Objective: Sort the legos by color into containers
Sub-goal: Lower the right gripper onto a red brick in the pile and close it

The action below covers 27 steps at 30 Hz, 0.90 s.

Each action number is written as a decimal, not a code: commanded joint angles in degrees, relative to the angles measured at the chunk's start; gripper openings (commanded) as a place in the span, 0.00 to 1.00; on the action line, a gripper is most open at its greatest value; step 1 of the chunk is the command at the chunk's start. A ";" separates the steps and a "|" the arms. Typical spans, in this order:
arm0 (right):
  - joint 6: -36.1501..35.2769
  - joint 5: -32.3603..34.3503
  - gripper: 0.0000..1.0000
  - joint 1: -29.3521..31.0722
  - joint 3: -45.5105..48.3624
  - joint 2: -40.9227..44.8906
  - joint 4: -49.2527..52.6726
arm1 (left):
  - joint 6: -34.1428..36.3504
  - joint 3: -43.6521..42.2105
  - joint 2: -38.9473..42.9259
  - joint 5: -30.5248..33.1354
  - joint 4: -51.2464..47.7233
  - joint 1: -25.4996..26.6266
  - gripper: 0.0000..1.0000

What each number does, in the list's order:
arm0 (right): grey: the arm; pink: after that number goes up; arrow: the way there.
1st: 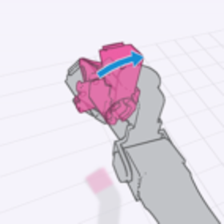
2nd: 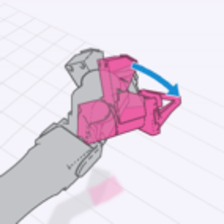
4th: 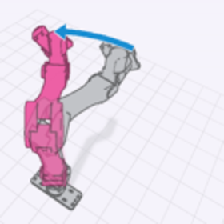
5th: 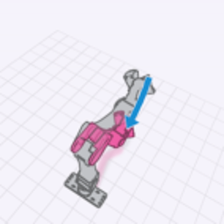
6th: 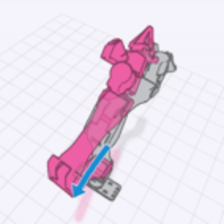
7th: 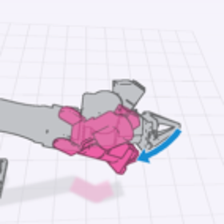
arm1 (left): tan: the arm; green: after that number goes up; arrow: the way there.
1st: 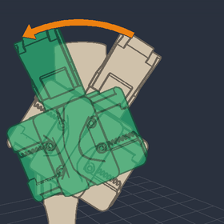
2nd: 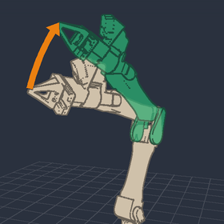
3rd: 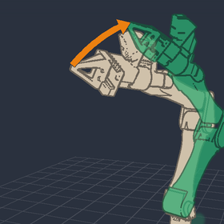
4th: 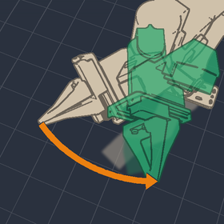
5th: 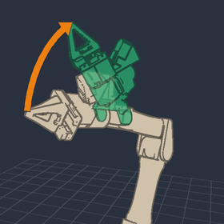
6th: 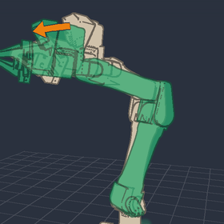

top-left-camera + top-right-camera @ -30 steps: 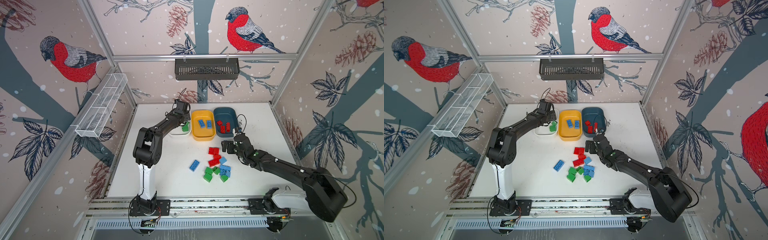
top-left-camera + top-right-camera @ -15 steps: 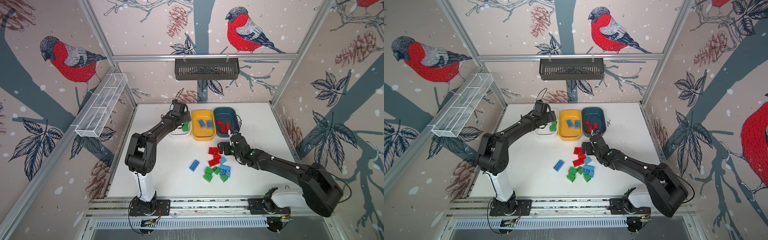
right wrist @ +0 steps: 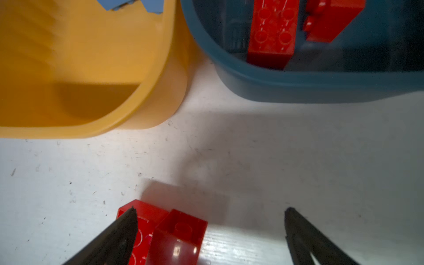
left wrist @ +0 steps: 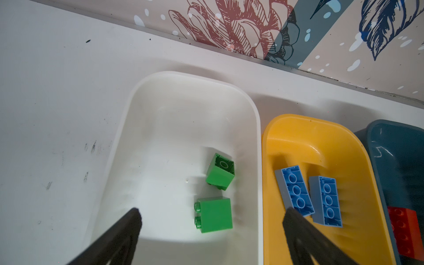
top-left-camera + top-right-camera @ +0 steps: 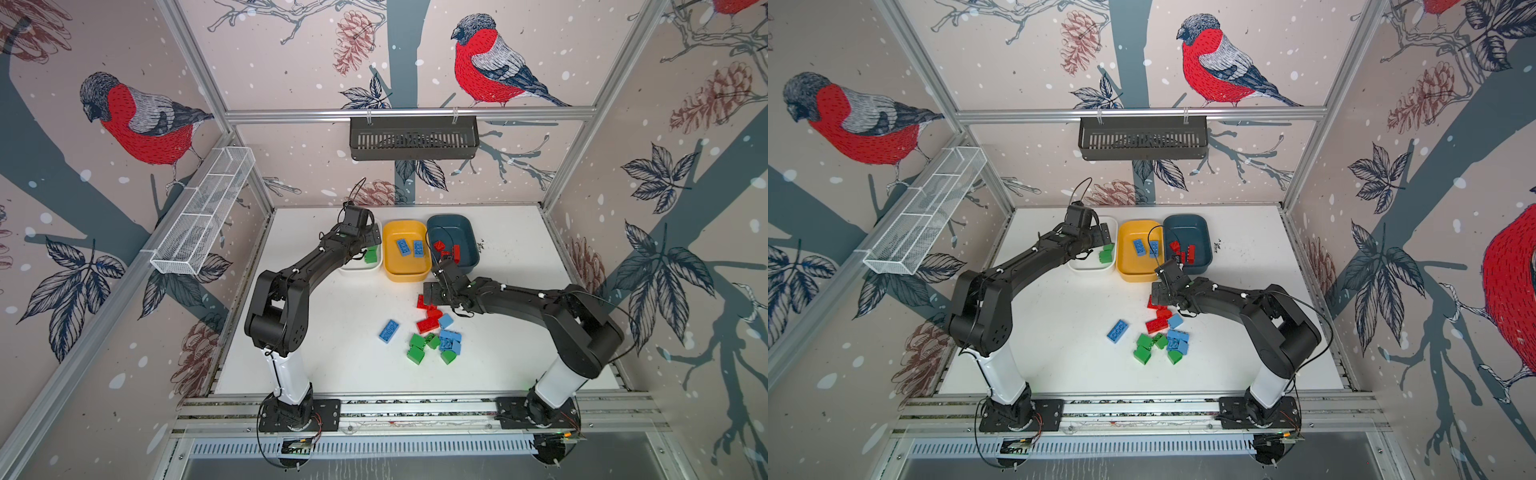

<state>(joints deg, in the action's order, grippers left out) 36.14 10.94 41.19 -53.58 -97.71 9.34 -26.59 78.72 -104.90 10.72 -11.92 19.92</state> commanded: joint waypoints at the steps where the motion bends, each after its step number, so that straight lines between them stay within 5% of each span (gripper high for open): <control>1: 1.85 1.03 0.86 0.47 -0.32 -0.85 2.66 | 0.04 -0.06 0.73 0.88 0.52 -0.18 0.97; 3: 2.44 1.45 0.75 0.47 0.26 -0.74 2.63 | 0.15 -0.12 0.73 1.16 0.13 -0.24 0.97; 15: 2.53 2.19 0.65 0.91 2.38 0.77 3.05 | 0.06 -0.37 0.30 1.07 -0.11 -0.23 0.97; 27: -0.72 3.56 0.37 1.10 4.58 3.04 1.60 | 2.14 -0.55 0.85 -3.04 -0.29 -0.06 0.97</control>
<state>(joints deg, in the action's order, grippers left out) 37.95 12.71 42.26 -49.67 -96.36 11.84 -26.30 78.35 -104.97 10.20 -12.75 19.79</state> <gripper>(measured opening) 0.372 0.967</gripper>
